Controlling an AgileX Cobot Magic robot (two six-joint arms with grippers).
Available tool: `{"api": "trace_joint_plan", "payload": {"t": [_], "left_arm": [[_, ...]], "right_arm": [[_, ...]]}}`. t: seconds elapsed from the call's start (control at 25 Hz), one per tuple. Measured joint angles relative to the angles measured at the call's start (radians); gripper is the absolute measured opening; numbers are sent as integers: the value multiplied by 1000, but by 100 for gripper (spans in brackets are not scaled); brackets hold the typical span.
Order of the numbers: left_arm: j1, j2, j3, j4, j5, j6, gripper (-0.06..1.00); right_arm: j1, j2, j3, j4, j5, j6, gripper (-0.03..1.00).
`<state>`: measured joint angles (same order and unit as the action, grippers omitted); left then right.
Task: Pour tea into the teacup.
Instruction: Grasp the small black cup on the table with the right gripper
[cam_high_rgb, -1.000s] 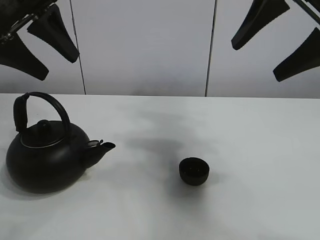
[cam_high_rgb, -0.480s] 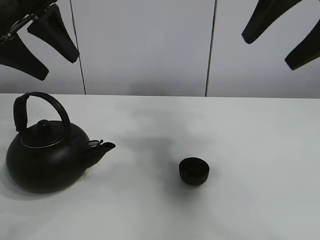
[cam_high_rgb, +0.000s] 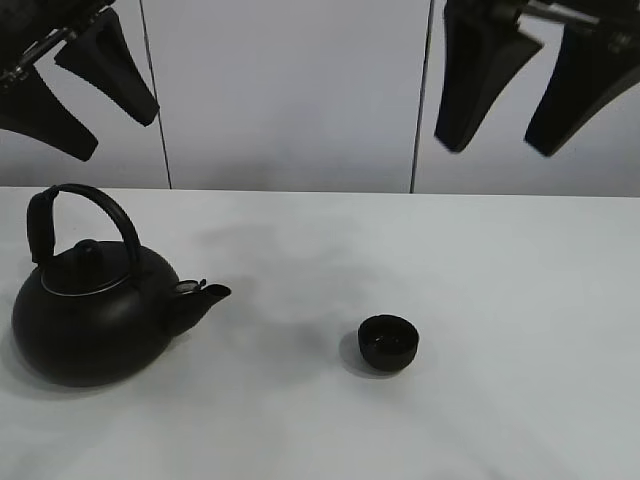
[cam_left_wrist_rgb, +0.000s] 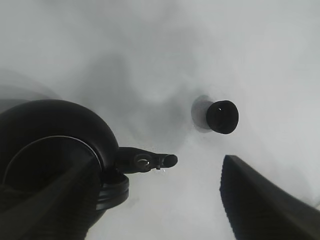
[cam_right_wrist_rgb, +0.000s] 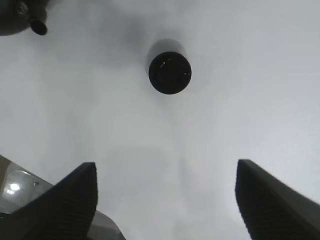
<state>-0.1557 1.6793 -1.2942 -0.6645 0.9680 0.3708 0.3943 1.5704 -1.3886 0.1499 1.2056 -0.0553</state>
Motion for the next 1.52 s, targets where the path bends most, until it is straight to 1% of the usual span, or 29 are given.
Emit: {"api": "trace_joint_plan", "payload": {"t": [0.24,0.4,0.48,0.68,0.8,0.96,1.32,1.52], "left_arm": [[0,0,0,0,0,0,50],[0,0,0,0,0,0,50],[0,0,0,0,0,0,50],[0,0,0,0,0,0,50],[0,0,0,0,0,0,50],[0,0,0,0,0,0,50],[0,0,0,0,-1,0,50],[0,0,0,0,-3,0,50]], "right_arm": [[58,148,0,-34,-34,36,52],[86,222,0,-89,-64,55,52],[95,237,0,-110,-81,55,52],[113,254,0,-119,-112,67,52],[140,270,0,-126,-132,95,52],[172,296,-1,-150,-133,138,52],[177,368,-1,-184,-136,193,52],[177,400,-1,-193,-175,205,52]]}}
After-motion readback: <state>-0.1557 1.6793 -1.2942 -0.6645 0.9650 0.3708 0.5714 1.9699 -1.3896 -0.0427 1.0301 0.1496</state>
